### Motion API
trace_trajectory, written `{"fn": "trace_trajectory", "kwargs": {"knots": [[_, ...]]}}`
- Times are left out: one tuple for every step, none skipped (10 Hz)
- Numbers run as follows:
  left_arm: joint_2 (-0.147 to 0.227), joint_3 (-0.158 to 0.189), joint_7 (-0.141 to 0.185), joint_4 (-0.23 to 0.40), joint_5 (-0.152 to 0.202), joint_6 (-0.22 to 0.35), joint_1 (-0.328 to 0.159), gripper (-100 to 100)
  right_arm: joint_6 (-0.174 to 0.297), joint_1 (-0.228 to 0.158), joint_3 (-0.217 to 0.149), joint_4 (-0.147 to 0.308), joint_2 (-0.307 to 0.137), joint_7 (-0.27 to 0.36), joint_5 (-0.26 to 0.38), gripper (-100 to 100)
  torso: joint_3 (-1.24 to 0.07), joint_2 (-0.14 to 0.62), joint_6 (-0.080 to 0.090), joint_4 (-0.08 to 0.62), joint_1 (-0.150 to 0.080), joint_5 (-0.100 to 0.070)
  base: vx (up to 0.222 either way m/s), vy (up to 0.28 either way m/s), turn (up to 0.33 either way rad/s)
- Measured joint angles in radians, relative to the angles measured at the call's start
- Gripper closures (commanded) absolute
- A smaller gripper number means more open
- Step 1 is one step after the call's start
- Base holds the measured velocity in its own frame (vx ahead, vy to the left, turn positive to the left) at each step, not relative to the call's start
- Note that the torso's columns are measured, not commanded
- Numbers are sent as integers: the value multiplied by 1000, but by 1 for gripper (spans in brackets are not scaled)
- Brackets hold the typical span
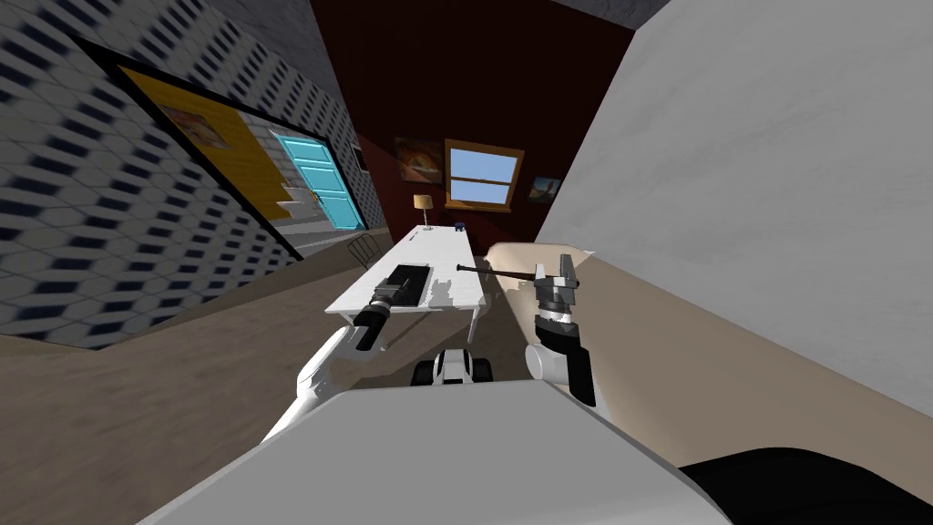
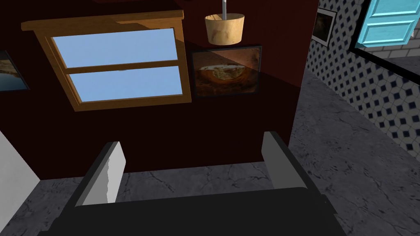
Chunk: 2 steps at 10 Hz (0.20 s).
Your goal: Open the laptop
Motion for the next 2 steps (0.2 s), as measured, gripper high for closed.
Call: {"fn": "trace_trajectory", "kwargs": {"knots": [[0,0,0,0,0,0,0,0,0,0,0,0,0,0,0,0,0,0,0,0,0,0,0,0,0],[0,0,0,0,0,0,0,0,0,0,0,0,0,0,0,0,0,0,0,0,0,0,0,0,0]]}}
